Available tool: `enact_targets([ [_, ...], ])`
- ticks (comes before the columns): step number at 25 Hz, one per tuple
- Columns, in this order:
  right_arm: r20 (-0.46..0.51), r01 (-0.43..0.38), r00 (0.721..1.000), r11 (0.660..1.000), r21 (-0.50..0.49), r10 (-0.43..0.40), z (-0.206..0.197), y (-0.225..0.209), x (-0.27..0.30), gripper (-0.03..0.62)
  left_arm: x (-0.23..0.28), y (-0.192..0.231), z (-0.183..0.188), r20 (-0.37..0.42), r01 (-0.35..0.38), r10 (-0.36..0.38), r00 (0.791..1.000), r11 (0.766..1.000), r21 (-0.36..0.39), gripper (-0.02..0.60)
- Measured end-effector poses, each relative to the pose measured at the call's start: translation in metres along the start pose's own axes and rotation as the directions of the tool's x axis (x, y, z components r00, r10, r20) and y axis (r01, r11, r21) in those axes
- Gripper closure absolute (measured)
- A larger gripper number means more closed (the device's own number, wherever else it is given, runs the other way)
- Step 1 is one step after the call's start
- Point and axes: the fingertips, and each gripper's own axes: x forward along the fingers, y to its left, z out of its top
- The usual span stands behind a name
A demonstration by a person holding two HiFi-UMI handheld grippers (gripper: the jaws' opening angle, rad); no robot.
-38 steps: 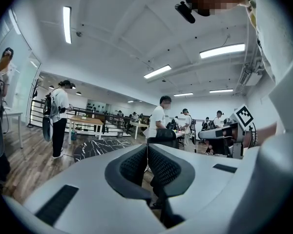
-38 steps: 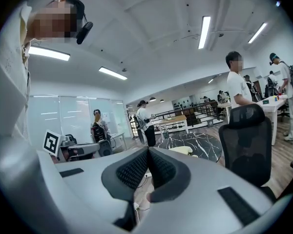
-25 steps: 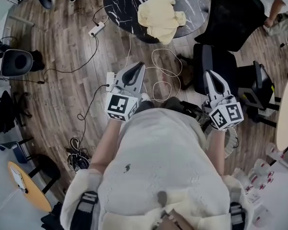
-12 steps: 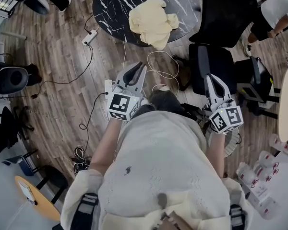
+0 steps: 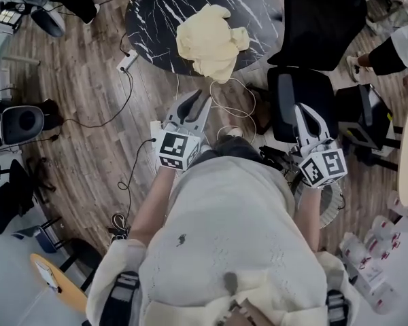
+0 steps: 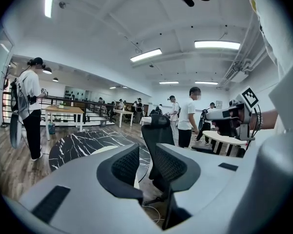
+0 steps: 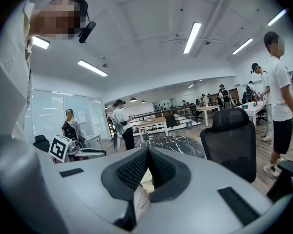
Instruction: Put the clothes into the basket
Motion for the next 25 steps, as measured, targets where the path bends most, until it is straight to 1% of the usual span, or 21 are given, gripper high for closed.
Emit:
enact_targets([
  [3, 0.008, 0.012, 1.000, 1.000, 0.016, -0.012, 0.010, -0.025, 0.007, 0.586, 0.027, 0.003, 0.000, -0.026, -0.008, 0.008, 1.000, 1.000, 0.014, 0.465],
  [8, 0.018, 0.021, 1.000, 0.999, 0.028, -0.022, 0.018, -0.067, 0.011, 0.585, 0.072, 0.004, 0.005, -0.048, -0.022, 0.024, 0.999, 0.999, 0.037, 0.457],
  [10, 0.020, 0.030, 0.999, 0.999, 0.033, -0.031, 0.019, -0.079, 0.010, 0.586, 0.089, 0.002, 0.004, -0.064, -0.015, 0.019, 0.998, 0.998, 0.058, 0.445],
  [13, 0.024, 0.046, 0.999, 0.998, 0.042, -0.047, 0.019, -0.095, 0.008, 0.586, 0.112, -0.002, -0.003, -0.096, 0.010, -0.002, 0.995, 0.997, 0.078, 0.403],
  [15, 0.024, 0.059, 0.998, 0.997, 0.054, -0.060, 0.017, -0.102, 0.006, 0.586, 0.124, -0.002, -0.011, -0.123, 0.023, -0.013, 0.992, 0.996, 0.084, 0.395],
  [20, 0.031, 0.105, 0.994, 0.992, 0.072, -0.107, 0.018, -0.116, 0.003, 0.585, 0.152, 0.003, -0.031, -0.206, 0.058, -0.026, 0.978, 0.987, 0.149, 0.349],
  [25, 0.032, 0.182, 0.982, 0.979, 0.095, -0.186, 0.022, -0.121, 0.005, 0.585, 0.175, 0.019, -0.050, -0.294, 0.096, -0.044, 0.955, 0.981, 0.166, 0.308],
])
